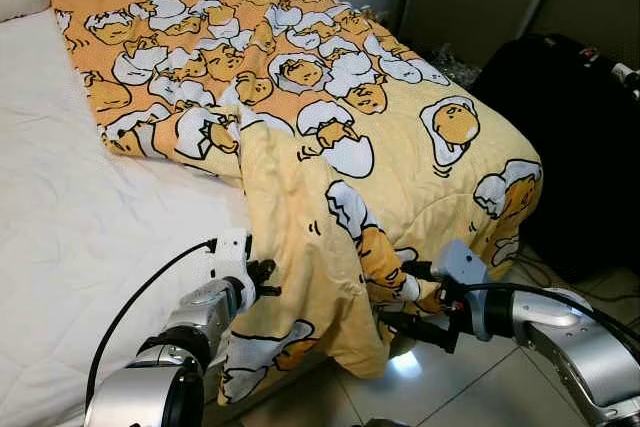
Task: Clean up the room
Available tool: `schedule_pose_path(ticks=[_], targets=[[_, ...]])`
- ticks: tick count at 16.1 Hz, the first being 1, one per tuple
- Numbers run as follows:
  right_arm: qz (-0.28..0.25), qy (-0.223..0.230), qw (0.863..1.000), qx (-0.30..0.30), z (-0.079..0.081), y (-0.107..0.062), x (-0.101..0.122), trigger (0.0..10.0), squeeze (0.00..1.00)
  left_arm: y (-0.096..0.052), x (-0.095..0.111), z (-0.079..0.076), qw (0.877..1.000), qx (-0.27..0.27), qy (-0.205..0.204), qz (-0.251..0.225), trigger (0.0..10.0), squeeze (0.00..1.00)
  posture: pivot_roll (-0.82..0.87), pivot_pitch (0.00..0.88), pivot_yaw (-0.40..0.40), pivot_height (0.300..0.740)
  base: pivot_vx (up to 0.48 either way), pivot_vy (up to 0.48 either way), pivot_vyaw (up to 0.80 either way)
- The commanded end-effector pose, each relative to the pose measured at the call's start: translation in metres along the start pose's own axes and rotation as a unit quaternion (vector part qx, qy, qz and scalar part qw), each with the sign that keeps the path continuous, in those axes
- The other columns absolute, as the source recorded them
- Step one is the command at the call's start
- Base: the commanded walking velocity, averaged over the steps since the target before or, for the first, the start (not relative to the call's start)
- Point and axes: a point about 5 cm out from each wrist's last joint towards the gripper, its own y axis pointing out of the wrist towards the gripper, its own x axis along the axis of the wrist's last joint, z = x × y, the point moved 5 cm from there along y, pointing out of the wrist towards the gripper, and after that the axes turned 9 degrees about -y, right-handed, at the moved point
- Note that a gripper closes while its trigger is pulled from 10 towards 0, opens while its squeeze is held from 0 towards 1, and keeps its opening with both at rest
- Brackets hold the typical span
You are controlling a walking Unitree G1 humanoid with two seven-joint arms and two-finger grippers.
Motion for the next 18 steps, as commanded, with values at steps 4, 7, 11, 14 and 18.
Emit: schedule_pose_path(ticks=[4,7,11,14,18], targets=[[0.005,-0.006,1.000,-0.002,-0.002,-0.001,-0.002,10.0,0.00,-0.004,-0.005,0.001,0.999,-0.028,0.022,0.013,0.0,0.00,-0.23,0.000,-0.038,0.740,0.000,0.000,0.00],[0.007,-0.001,1.000,0.001,0.001,0.000,-0.005,10.0,0.00,-0.020,-0.047,0.005,0.976,-0.108,0.153,0.115,0.0,0.00,-0.22,0.000,-0.035,0.740,0.000,0.000,0.00],[0.007,0.003,1.000,0.005,0.005,0.003,-0.010,10.0,0.00,-0.069,-0.118,0.044,0.921,-0.151,0.245,0.261,0.0,0.00,-0.20,0.000,-0.033,0.740,0.000,0.000,0.00],[0.010,0.007,1.000,0.007,0.005,0.007,-0.017,10.0,0.00,-0.108,-0.157,0.068,0.894,-0.158,0.249,0.339,0.0,0.00,-0.19,0.000,-0.042,0.740,0.000,0.000,0.00],[0.014,0.007,1.000,0.010,0.003,0.012,-0.027,10.0,0.00,-0.102,-0.144,0.073,0.925,-0.098,0.253,0.266,3.6,0.00,-0.18,0.000,-0.044,0.740,0.000,0.000,0.00]])
